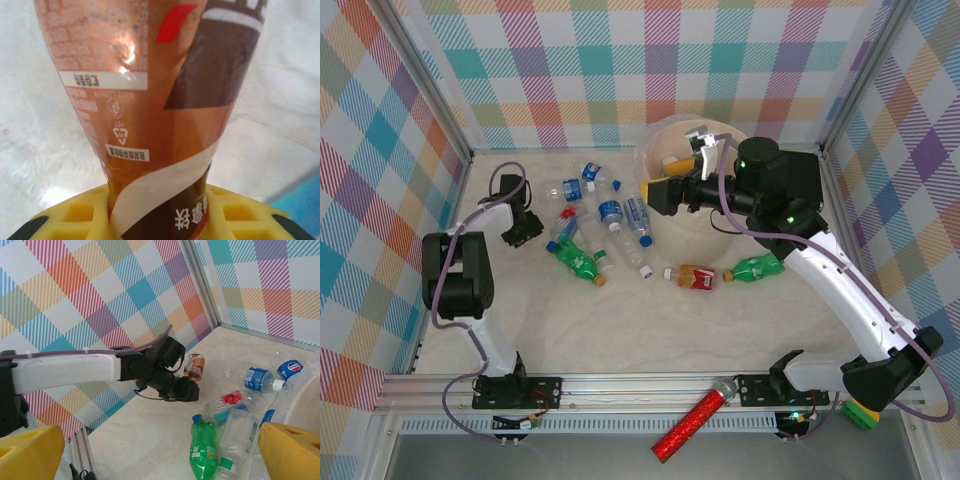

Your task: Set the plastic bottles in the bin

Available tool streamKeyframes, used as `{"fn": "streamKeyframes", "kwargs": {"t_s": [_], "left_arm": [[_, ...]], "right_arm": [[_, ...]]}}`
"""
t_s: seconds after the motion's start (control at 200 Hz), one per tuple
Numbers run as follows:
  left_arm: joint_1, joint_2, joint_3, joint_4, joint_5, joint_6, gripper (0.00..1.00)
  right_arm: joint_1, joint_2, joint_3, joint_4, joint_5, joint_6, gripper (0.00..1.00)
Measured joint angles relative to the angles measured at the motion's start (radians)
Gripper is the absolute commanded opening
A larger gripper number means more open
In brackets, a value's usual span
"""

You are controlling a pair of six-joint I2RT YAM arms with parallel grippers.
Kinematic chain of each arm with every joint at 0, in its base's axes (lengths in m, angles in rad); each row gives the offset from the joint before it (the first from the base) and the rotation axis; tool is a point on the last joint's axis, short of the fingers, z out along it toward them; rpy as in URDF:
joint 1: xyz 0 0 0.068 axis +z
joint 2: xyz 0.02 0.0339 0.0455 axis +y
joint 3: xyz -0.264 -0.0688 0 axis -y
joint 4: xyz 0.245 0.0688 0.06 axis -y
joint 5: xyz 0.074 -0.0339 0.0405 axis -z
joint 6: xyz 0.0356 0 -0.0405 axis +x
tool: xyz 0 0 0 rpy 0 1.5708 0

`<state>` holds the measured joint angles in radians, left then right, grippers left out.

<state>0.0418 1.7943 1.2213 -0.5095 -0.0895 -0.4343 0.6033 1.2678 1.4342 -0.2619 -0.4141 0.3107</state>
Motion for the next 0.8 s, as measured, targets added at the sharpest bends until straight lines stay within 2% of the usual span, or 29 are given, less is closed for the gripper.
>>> {"fn": "streamKeyframes", "kwargs": {"t_s": [0.165,0.27,0.655,0.8], "left_arm": [[-0.025,-0.188,-0.057,0.0,0.035,-0.025,0.35],[-0.082,-0.291,-0.094,0.002,0.036,-0.027,0.35],[-0.453,-0.645,-0.219,0.06,-0.056,0.004,0.35],[-0.565,-0.773,-0.273,0.101,-0.073,0.052,0.35]], "right_arm": [[0.032,0.0,0.0,0.001,0.021,0.001,0.99],[0.056,0.0,0.0,0.0,0.036,0.004,0.99],[0.072,-0.048,-0.081,-0.008,0.038,0.04,1.0],[0.077,-0.041,-0.081,-0.008,0.034,0.071,0.94]]}}
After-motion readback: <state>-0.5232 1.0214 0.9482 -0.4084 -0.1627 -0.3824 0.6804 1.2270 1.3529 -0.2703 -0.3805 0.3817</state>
